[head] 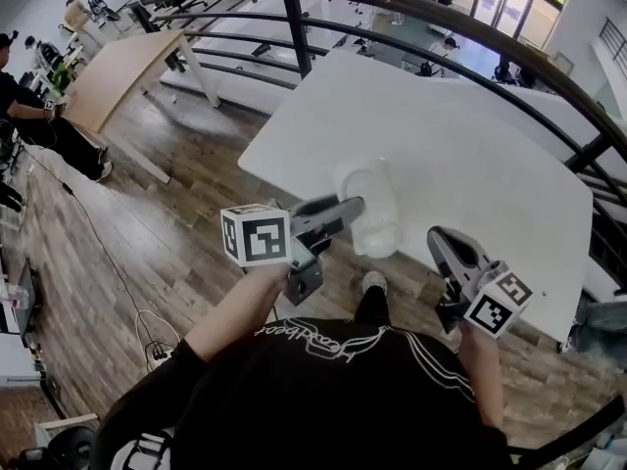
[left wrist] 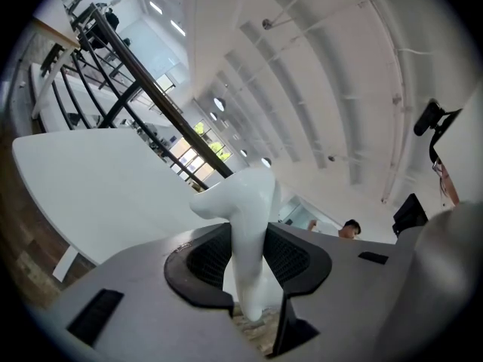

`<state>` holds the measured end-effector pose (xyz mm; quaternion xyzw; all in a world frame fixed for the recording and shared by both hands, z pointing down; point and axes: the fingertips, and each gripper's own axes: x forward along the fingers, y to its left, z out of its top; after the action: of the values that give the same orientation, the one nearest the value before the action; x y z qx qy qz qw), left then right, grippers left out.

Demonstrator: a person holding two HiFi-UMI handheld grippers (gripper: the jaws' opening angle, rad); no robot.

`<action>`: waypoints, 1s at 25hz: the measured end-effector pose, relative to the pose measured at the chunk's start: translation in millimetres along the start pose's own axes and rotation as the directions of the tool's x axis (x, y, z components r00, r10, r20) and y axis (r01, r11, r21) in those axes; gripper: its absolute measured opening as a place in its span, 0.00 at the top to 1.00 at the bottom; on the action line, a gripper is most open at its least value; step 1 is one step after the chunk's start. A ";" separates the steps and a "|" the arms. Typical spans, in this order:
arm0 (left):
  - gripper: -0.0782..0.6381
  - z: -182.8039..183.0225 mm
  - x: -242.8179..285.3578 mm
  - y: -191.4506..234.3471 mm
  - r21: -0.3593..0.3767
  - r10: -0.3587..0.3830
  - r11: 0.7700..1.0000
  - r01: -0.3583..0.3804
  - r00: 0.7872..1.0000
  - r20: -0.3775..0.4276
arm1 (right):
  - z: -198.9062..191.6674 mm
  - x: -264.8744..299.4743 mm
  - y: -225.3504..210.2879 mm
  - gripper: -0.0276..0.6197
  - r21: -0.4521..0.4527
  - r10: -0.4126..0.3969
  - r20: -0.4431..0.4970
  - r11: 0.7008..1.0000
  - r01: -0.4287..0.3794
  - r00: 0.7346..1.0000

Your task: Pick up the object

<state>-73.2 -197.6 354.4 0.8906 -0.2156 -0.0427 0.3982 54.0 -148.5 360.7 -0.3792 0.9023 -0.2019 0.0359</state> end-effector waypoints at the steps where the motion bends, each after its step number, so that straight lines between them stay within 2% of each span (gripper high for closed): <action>1: 0.70 -2.2 -3.3 0.9 0.002 0.001 1.000 -0.001 1.000 -0.002 | -2.7 0.6 2.2 0.93 -0.002 -0.002 0.003 1.000 0.002 1.000; 8: 0.70 -0.9 -8.4 -3.6 0.022 -0.011 1.000 0.011 1.000 -0.005 | -1.6 3.0 6.5 0.93 0.012 -0.002 0.020 1.000 0.002 1.000; 25: 0.70 -0.3 -9.5 -5.0 0.012 -0.008 1.000 0.008 1.000 0.004 | 1.6 6.6 5.7 0.93 -0.011 -0.005 0.002 1.000 0.005 1.000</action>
<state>-80.0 -190.5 350.1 0.8938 -0.2129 -0.0448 0.3922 45.9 -150.1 357.6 -0.3818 0.9024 -0.1967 0.0342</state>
